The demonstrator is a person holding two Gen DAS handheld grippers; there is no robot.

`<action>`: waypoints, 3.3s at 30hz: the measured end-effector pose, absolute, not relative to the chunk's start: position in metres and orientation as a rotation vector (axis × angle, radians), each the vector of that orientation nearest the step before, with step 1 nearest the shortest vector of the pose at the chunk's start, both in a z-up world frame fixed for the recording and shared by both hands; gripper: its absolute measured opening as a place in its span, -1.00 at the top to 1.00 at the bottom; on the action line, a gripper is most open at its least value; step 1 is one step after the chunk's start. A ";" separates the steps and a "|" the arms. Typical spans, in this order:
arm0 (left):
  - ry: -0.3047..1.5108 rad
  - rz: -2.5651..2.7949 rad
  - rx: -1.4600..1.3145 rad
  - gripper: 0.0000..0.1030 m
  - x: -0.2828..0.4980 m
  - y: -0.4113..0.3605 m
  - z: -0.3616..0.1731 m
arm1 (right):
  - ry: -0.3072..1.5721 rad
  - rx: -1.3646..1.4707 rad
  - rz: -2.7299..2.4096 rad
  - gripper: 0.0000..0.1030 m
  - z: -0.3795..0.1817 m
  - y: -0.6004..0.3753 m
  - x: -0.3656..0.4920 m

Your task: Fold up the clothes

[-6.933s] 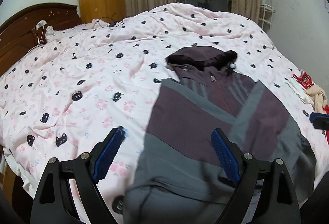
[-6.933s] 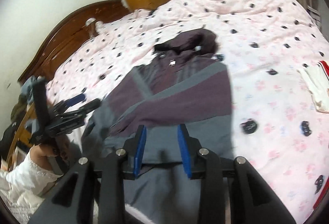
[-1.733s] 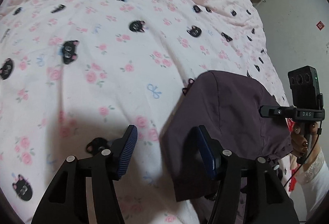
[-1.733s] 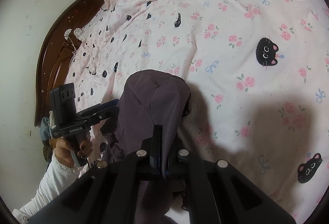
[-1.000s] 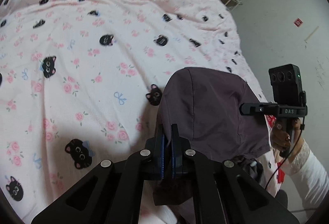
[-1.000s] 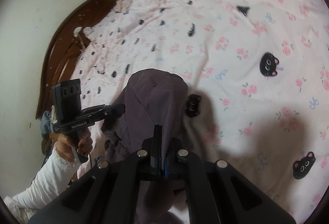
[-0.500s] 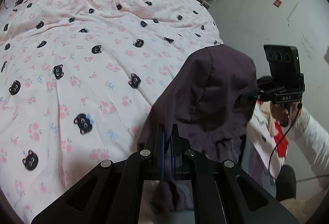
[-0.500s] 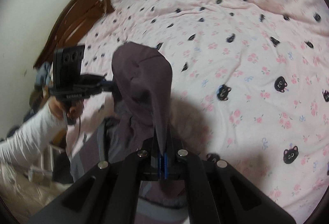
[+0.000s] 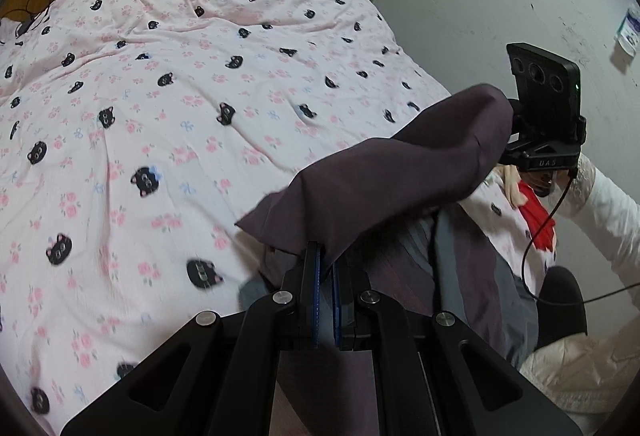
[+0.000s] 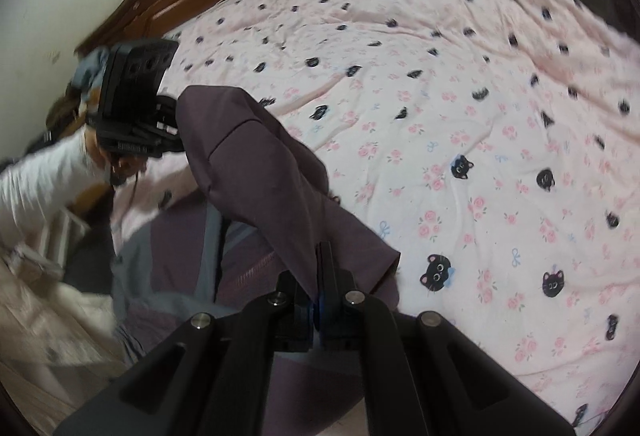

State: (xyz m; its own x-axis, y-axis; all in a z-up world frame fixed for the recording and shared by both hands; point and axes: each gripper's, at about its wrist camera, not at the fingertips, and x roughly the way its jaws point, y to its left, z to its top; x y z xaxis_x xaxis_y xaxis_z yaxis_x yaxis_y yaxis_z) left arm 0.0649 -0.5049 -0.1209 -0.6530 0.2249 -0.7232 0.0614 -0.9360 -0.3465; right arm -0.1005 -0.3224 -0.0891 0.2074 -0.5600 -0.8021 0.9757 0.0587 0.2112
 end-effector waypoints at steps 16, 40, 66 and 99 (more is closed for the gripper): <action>-0.503 2.674 -1.357 0.92 0.098 -0.467 -0.142 | 1.121 0.461 -1.307 0.97 -0.128 -0.286 0.018; -0.467 2.645 -1.436 0.92 0.143 -0.416 -0.155 | 1.242 0.289 -1.316 0.97 -0.168 -0.243 0.061; -0.423 2.918 -1.200 -0.22 0.103 -0.385 -0.104 | 1.205 0.321 -1.347 0.83 -0.175 -0.234 0.067; -0.606 3.024 -1.309 -0.23 0.133 -0.382 -0.153 | 0.554 0.708 -1.659 0.36 -0.103 -0.201 -0.008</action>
